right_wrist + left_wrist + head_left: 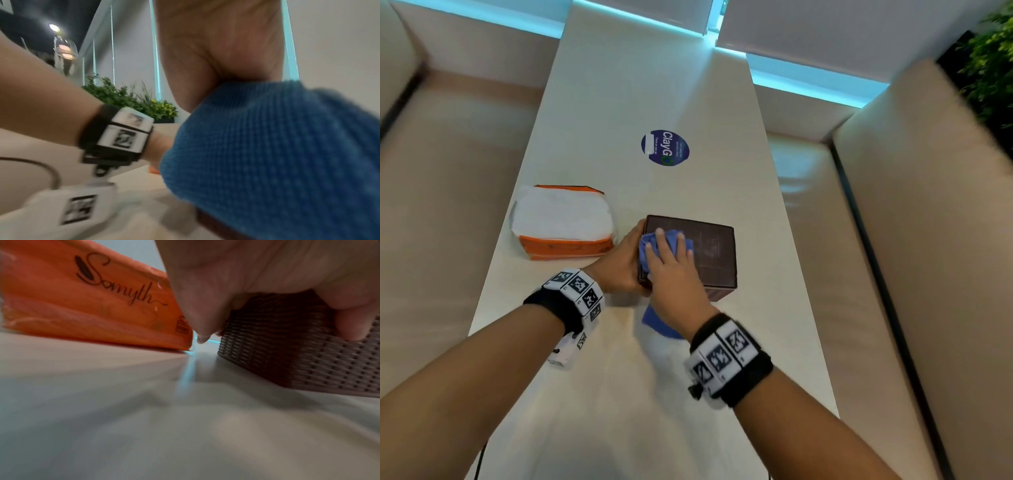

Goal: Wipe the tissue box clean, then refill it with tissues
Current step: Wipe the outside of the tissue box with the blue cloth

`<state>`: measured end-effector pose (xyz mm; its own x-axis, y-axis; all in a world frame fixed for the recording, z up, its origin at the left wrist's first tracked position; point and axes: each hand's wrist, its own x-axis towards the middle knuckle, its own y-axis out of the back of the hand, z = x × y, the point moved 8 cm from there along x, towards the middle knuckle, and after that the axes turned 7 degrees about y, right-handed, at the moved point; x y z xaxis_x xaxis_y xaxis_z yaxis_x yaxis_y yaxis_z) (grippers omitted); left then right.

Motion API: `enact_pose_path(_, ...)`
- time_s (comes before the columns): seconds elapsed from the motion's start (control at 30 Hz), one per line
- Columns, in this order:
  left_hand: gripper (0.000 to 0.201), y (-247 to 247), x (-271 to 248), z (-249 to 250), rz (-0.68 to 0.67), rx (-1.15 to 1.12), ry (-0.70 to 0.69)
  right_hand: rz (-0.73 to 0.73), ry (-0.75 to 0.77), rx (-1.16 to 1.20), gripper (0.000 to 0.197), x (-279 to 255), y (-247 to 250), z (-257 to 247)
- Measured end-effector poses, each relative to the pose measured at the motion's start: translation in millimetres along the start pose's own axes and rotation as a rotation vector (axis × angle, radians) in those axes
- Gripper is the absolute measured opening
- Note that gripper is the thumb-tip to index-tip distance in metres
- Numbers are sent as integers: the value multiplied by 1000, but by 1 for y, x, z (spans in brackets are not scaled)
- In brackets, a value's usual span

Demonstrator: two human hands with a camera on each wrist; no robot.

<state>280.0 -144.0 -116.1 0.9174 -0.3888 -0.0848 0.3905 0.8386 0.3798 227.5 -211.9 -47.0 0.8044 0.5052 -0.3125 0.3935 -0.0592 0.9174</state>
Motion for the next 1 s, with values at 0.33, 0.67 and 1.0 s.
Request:
enact_pose_path(0.33,120,-3,-10,6,95,-74,-28,97,-289,95,66,-17,14,92)
enact_pose_path(0.67,128,-2,-9,-7,96,-32,46,124,-181,37,53,-16,2,78)
enact_pose_path(1.0,137,-2,-10,1,69,11,20,203,-235,295,62,9,41,94)
